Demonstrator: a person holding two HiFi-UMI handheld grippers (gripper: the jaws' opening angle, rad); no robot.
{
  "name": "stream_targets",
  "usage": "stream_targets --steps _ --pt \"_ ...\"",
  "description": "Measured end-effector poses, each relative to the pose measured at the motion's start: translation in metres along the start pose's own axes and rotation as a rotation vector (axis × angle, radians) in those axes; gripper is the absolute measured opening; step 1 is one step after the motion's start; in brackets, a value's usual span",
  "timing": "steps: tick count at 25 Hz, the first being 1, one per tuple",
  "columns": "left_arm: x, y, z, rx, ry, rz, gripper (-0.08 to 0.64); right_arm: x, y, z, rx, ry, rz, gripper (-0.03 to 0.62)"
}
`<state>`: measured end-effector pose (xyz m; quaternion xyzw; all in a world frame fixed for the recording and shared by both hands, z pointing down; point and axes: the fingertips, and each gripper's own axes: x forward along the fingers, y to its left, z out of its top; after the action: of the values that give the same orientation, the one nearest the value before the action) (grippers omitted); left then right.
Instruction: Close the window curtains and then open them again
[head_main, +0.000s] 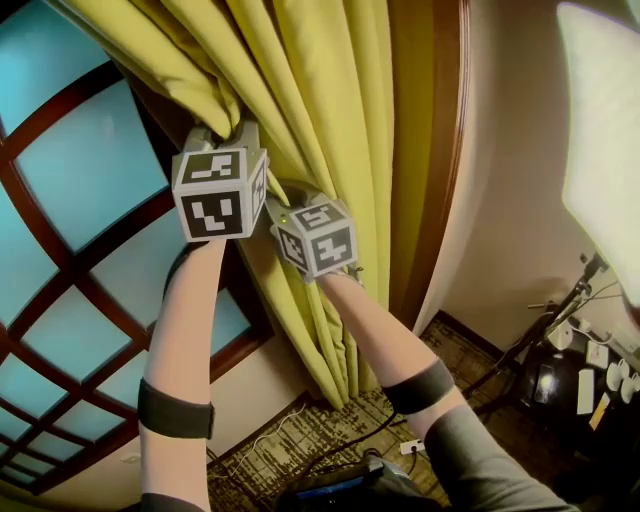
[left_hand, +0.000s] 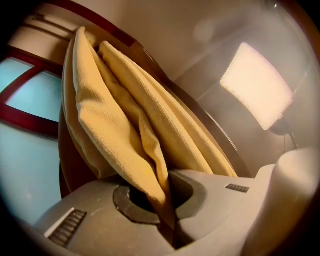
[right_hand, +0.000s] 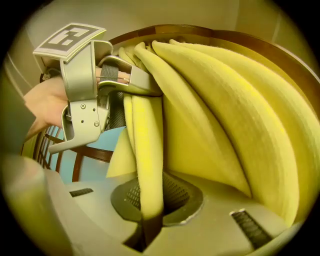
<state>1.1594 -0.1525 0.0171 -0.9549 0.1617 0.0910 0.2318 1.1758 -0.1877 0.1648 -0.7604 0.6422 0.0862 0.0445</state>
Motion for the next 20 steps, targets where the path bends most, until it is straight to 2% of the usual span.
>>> stream_targets --steps 3,8,14,20 --pt "0.017 -0.012 0.001 0.019 0.005 -0.018 0.005 0.0 -0.019 0.0 -0.007 0.009 -0.015 0.028" --pt "0.063 -0.067 -0.015 0.037 0.049 -0.124 0.005 -0.009 -0.073 -0.027 0.028 0.054 -0.073 0.028" --pt "0.121 -0.133 -0.022 0.033 0.045 -0.203 0.003 -0.036 -0.149 -0.045 0.038 0.085 -0.174 0.028" --pt "0.164 -0.175 -0.003 -0.029 -0.01 -0.237 0.003 -0.061 -0.218 -0.033 0.038 0.057 -0.275 0.028"
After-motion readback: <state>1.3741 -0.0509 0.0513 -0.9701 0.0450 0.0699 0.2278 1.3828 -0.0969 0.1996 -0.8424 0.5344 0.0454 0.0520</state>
